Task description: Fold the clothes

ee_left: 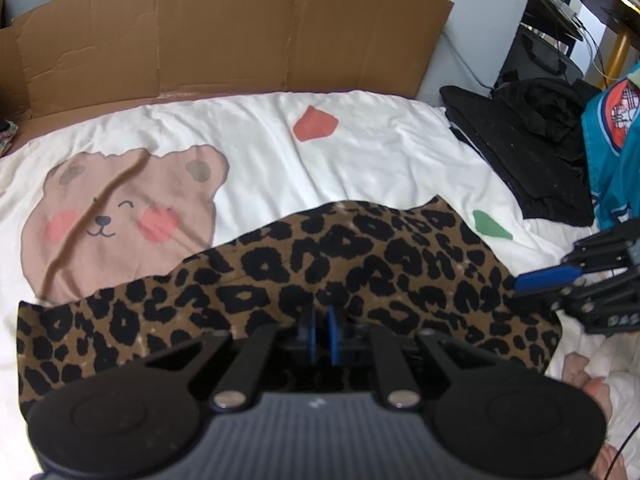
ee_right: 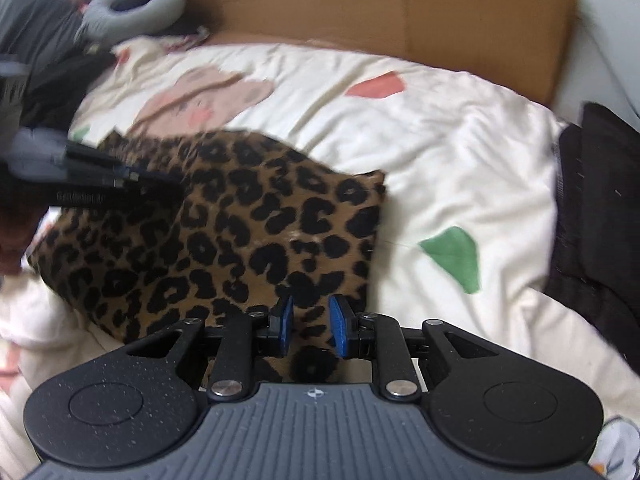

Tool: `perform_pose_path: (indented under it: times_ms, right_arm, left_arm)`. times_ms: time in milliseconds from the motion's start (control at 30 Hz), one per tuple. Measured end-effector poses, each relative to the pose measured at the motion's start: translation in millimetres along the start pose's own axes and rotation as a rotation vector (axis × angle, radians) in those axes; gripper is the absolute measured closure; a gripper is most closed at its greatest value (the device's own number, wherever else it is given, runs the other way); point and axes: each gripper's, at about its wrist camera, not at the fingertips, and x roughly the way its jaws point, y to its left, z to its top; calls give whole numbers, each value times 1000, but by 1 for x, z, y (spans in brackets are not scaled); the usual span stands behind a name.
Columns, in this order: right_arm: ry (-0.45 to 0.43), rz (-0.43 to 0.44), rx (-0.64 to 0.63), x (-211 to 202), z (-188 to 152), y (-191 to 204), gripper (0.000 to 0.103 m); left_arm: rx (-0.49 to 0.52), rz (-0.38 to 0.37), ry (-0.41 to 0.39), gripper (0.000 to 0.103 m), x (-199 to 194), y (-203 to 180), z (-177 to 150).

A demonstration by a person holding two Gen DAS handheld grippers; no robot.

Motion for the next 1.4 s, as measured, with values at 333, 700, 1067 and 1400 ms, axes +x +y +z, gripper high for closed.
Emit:
perform_pose_path:
  times_ms: [333,700,1067,1400]
  right_arm:
    - [-3,86,-102,-6,-19,57,75]
    - [-3,-7,-81,-11,-39,35,75]
    - [-53,-7,62,-11,-54,14,75]
    - [-79,60,113,-10,-57,6,65]
  left_arm:
    - [-3,-5,4,94,0,1,0]
    - [30,-3,80,94,5,0,11]
    - [-41,123,132,93,-12,-19,29]
    - [-148,163,53,91,-45,-79,2]
